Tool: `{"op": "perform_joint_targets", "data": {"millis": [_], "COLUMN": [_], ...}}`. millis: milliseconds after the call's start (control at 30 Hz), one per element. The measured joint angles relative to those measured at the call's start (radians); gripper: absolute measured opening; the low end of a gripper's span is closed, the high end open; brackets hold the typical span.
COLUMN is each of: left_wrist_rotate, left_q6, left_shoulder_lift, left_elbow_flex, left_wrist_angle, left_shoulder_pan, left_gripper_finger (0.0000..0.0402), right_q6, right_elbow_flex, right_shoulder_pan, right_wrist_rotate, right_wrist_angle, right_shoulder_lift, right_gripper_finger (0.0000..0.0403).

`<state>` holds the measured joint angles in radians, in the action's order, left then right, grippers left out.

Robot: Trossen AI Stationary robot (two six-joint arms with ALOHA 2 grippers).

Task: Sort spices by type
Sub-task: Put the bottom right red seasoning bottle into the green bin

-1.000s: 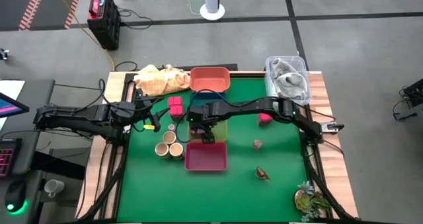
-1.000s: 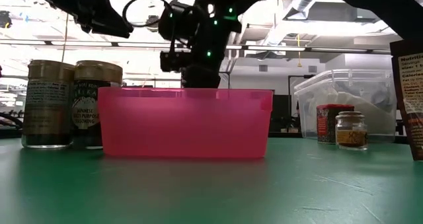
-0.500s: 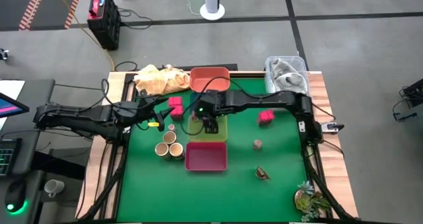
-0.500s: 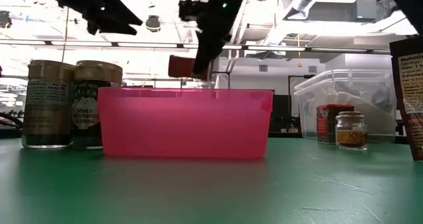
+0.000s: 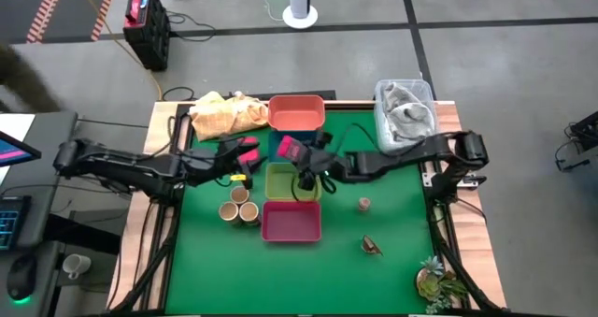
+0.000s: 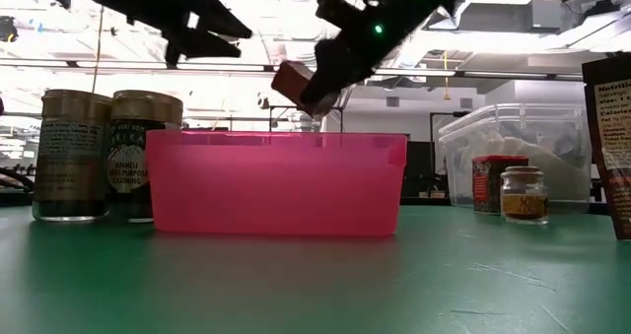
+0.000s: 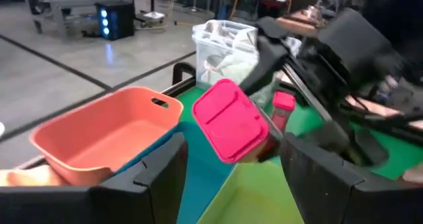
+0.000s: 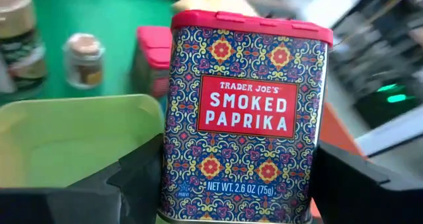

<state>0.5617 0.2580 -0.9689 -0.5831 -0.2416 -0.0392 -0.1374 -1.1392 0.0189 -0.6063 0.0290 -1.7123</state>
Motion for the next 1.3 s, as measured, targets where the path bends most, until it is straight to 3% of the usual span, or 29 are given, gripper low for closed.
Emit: {"op": "perform_joint_targets", "data": {"millis": [100,200,400,633,767,1100,1300], "left_wrist_rotate": [0.007,-0.011,-0.116,-0.135,-0.135,-0.189,-0.229], "left_q6": [0.039,0.053,0.058,0.054,0.056,0.054,0.045], "left_shoulder_lift": [-0.088,-0.155,-0.267,-0.382,-0.428,-0.453,-0.452], "left_elbow_flex": [0.000,-0.018,-0.117,-0.252,-0.306,-0.323,-0.323], "left_wrist_angle": [-0.114,-0.164,-0.165,-0.110,-0.070,-0.028,-0.023], "left_shoulder_pan": [0.016,0.041,0.084,0.089,0.107,0.151,0.152], "left_gripper_finger": [0.0228,0.0229,0.0271,0.0354,0.0381,0.0383,0.0345], "right_q6": [-0.057,-0.088,-0.089,-0.102,-0.107,-0.225,-0.296], "right_elbow_flex": [0.083,0.119,0.163,0.182,0.184,0.184,0.184], "right_shoulder_pan": [0.038,0.061,0.072,0.075,0.080,0.109,0.125], "right_wrist_rotate": [-0.151,-0.225,-0.267,-0.292,-0.297,-0.346,-0.403], "right_wrist_angle": [0.161,0.241,0.356,0.415,0.431,0.520,0.548], "right_shoulder_lift": [-0.009,-0.010,-0.010,-0.009,-0.009,-0.009,-0.010], "right_gripper_finger": [0.0331,0.0331,0.0331,0.0331,0.0331,0.0331,0.0331]}}
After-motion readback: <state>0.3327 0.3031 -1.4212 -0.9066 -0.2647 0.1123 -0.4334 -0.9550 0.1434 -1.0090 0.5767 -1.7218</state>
